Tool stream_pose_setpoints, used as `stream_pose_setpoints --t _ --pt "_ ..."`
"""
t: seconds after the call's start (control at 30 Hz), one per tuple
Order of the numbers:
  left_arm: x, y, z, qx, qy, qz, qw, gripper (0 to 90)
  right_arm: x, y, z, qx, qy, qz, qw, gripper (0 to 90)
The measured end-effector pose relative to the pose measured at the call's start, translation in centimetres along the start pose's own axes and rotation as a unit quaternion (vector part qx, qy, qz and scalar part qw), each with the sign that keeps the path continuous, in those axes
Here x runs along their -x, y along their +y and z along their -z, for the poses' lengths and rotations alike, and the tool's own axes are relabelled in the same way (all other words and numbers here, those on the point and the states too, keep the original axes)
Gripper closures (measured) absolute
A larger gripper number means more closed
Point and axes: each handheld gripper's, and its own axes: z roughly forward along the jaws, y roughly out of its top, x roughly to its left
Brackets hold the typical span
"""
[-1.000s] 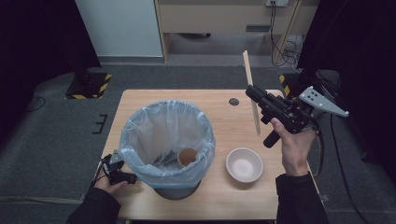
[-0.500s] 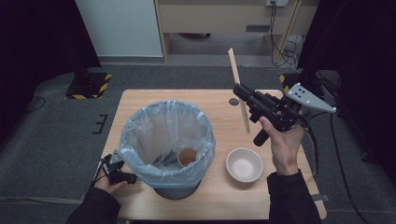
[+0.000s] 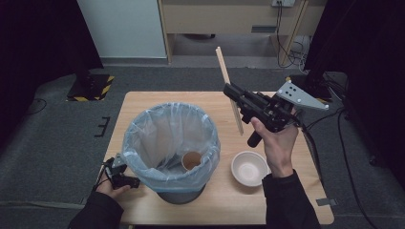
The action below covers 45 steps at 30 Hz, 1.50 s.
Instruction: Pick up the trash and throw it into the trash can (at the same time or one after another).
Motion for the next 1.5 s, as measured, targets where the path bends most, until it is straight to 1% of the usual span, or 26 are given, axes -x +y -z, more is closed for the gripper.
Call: stream_pose_setpoints --t 0.33,0.43,0.5,0.67,0.73,0.8,0.9,1.0,1.17,1.2,1.23,1.27,1.3,1.37,1.43,1.5 --pt "0.0 0.0 0.0 0.0 0.0 0.0 1.0 0.0 -1.4 0.1 -1.5 -0.004 0.02 0.003 0.9998 80.4" --pt "0.0 0.0 0.0 0.0 0.0 0.0 1.0 0.0 -2.0 0.0 -2.1 -0.006 0.027 0.003 0.9996 80.3" --pt "0.0 0.0 0.0 0.0 0.0 0.0 1.0 0.0 -2.3 -0.1 -2.5 -0.007 0.033 0.0 0.9994 80.3" --pt "0.0 0.0 0.0 0.0 0.0 0.0 1.0 0.0 -3.2 -0.5 -3.6 -0.016 0.041 0.005 0.999 80.3" --pt "0.0 0.0 0.0 0.0 0.0 0.0 1.0 0.0 -3.5 -0.8 -4.0 -0.017 0.048 0.0 0.9987 80.3" --pt "0.0 0.0 0.0 0.0 0.0 0.0 1.0 0.0 -3.7 -1.1 -4.4 -0.026 0.046 0.006 0.9986 80.3" --pt "0.0 0.0 0.0 0.0 0.0 0.0 1.0 0.0 -4.1 -1.7 -5.1 -0.036 0.051 0.007 0.998 80.3" --pt "0.0 0.0 0.0 0.0 0.0 0.0 1.0 0.0 -4.4 -2.3 -5.7 -0.048 0.052 0.013 0.9974 80.3" --pt "0.0 0.0 0.0 0.0 0.0 0.0 1.0 0.0 -4.9 -3.1 -6.6 -0.07 0.059 0.013 0.9957 79.9" --pt "0.0 0.0 0.0 0.0 0.0 0.0 1.0 0.0 -5.0 -3.2 -6.7 -0.074 0.061 0.011 0.9953 79.1" --pt "0.0 0.0 0.0 0.0 0.0 0.0 1.0 0.0 -5.0 -3.3 -6.9 -0.074 0.066 0.003 0.9951 74.9" --pt "0.0 0.0 0.0 0.0 0.0 0.0 1.0 0.0 -5.0 -3.4 -7.0 -0.075 0.067 0.0 0.995 72.3" --pt "0.0 0.0 0.0 0.0 0.0 0.0 1.0 0.0 -4.9 -3.4 -7.1 -0.075 0.063 0.005 0.9952 69.8" --pt "0.0 0.0 0.0 0.0 0.0 0.0 1.0 0.0 -4.8 -3.4 -7.0 -0.074 0.058 0.008 0.9955 69.2" --pt "0.0 0.0 0.0 0.0 0.0 0.0 1.0 0.0 -4.6 -3.0 -6.7 -0.066 0.055 0.006 0.9962 69.0" --pt "0.0 0.0 0.0 0.0 0.0 0.0 1.0 0.0 -4.3 -2.5 -6.3 -0.058 0.047 0.008 0.9972 68.5"
